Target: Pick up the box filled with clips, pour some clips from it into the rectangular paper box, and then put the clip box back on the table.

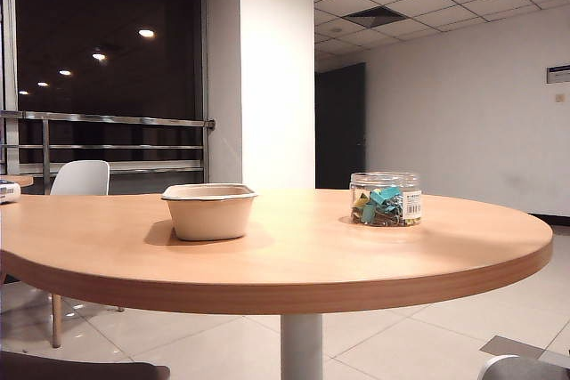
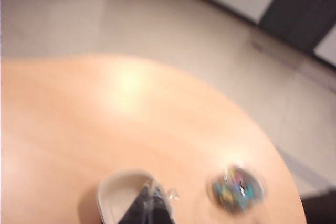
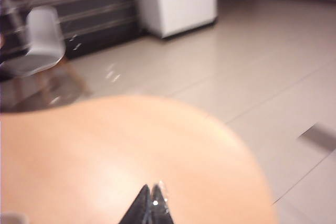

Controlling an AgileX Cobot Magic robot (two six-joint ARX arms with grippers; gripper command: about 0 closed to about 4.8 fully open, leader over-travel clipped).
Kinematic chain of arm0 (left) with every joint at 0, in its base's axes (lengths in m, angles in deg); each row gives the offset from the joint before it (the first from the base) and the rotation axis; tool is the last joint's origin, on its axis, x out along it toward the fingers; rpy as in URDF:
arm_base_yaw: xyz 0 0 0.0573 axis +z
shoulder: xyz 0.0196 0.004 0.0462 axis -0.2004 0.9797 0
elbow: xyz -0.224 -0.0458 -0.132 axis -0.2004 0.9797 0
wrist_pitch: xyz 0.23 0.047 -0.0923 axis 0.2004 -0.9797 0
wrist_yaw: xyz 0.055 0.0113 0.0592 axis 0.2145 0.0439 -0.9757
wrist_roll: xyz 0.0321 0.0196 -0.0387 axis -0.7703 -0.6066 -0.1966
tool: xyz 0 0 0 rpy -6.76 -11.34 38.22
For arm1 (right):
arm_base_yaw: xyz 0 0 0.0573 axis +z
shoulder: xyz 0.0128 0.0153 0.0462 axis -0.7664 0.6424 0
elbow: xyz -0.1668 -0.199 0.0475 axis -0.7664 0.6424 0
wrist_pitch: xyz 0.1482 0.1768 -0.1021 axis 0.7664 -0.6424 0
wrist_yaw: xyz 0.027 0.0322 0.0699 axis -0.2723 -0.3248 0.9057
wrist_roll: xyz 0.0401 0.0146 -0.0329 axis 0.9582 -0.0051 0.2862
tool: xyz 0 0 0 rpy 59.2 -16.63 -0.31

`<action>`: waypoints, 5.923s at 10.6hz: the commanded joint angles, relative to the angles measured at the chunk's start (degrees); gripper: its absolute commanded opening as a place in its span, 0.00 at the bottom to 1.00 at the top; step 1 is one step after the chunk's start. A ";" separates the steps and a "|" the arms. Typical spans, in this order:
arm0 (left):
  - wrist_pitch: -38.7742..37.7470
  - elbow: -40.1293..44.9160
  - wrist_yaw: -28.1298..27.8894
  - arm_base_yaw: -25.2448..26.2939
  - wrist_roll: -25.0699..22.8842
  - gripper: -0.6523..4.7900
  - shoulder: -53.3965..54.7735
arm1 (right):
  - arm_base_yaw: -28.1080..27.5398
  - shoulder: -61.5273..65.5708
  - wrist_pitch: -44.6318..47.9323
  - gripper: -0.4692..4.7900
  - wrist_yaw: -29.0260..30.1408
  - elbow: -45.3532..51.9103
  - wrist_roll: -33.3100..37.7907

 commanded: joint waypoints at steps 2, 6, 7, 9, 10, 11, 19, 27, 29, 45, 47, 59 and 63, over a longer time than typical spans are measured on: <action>-11.96 -5.11 4.42 0.04 2.12 0.11 6.38 | 0.33 26.38 -4.22 0.40 11.69 -9.73 2.49; -11.15 -5.11 4.20 0.04 5.51 0.11 6.45 | 2.14 37.70 -1.73 0.71 15.89 -9.73 1.07; -11.13 -5.11 4.17 0.04 5.49 0.11 6.45 | 2.58 39.98 -1.68 0.70 15.61 -9.79 0.94; -11.08 -5.11 3.87 0.04 5.49 0.11 6.45 | 2.58 42.40 -1.33 0.67 15.61 -10.05 0.81; -10.99 -5.11 3.69 0.04 5.49 0.11 6.45 | 2.62 42.47 -1.33 0.67 15.58 -10.16 0.81; -10.73 -5.11 2.86 0.04 5.42 0.11 6.45 | 2.78 42.64 -1.09 0.64 15.41 -10.16 0.81; -8.55 -5.11 2.91 0.04 5.42 0.11 6.45 | 3.52 45.53 -2.91 0.55 14.29 -12.72 -0.68; -8.55 -5.11 2.95 0.04 5.42 0.11 6.45 | 3.76 46.51 -3.48 0.31 14.10 -12.74 -0.72; -8.55 -5.11 2.89 0.04 5.40 0.11 6.45 | 4.66 46.51 -3.54 0.16 13.68 -12.74 -2.64; -8.57 -5.11 2.89 0.04 5.40 0.11 6.45 | 8.20 46.49 -9.16 0.08 11.52 -18.91 -8.90; -8.59 -5.11 2.91 0.04 5.40 0.11 6.45 | 8.31 46.47 -9.18 0.08 11.50 -19.06 -8.90; -8.55 -5.11 3.06 0.04 5.40 0.11 6.45 | 23.93 47.23 -1.42 0.08 -9.03 -34.56 -24.44; -8.55 -5.11 3.08 0.04 5.40 0.11 6.45 | 28.52 50.71 3.37 0.08 -10.54 -34.62 -26.23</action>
